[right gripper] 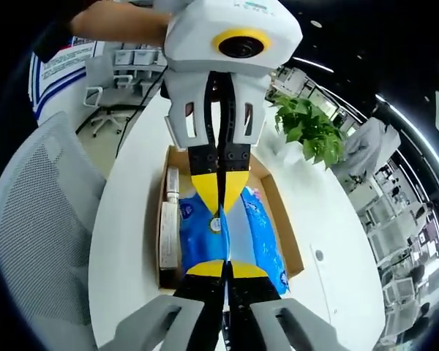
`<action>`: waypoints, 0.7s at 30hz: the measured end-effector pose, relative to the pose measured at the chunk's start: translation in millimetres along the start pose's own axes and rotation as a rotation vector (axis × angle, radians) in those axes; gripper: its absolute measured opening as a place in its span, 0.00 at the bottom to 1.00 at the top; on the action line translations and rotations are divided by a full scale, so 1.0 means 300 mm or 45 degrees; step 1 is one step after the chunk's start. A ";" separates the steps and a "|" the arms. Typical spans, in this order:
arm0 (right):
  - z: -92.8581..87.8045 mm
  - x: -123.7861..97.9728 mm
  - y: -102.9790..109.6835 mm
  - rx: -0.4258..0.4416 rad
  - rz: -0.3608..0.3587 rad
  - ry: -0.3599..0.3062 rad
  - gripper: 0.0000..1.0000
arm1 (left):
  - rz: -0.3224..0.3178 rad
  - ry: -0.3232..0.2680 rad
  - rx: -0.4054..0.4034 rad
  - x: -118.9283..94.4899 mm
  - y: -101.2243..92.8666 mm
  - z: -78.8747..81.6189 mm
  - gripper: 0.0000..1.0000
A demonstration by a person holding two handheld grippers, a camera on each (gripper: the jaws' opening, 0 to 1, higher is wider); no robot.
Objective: Operate the shoe box by opening the lid, removing the specified soft item, and placing it in the target area until the item is outside and the box remains undamaged.
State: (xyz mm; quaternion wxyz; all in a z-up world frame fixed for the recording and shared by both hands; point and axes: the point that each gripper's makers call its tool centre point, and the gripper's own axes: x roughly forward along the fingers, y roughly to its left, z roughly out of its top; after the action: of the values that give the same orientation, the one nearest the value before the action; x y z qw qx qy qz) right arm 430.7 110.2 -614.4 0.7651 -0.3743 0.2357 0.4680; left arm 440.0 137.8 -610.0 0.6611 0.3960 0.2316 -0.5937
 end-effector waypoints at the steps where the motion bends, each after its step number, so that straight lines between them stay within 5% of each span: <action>1: -0.008 -0.006 0.000 0.001 0.000 0.004 0.00 | -0.003 -0.003 -0.003 0.006 -0.001 0.008 0.00; 21: -0.161 -0.116 -0.025 0.042 -0.033 0.076 0.00 | -0.040 -0.025 0.020 0.119 -0.028 0.160 0.00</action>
State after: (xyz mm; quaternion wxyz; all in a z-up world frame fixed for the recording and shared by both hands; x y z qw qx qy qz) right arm 421.3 50.9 -616.3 0.7697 -0.3784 0.2613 0.4428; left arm 430.7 78.1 -611.9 0.6508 0.3919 0.2266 -0.6095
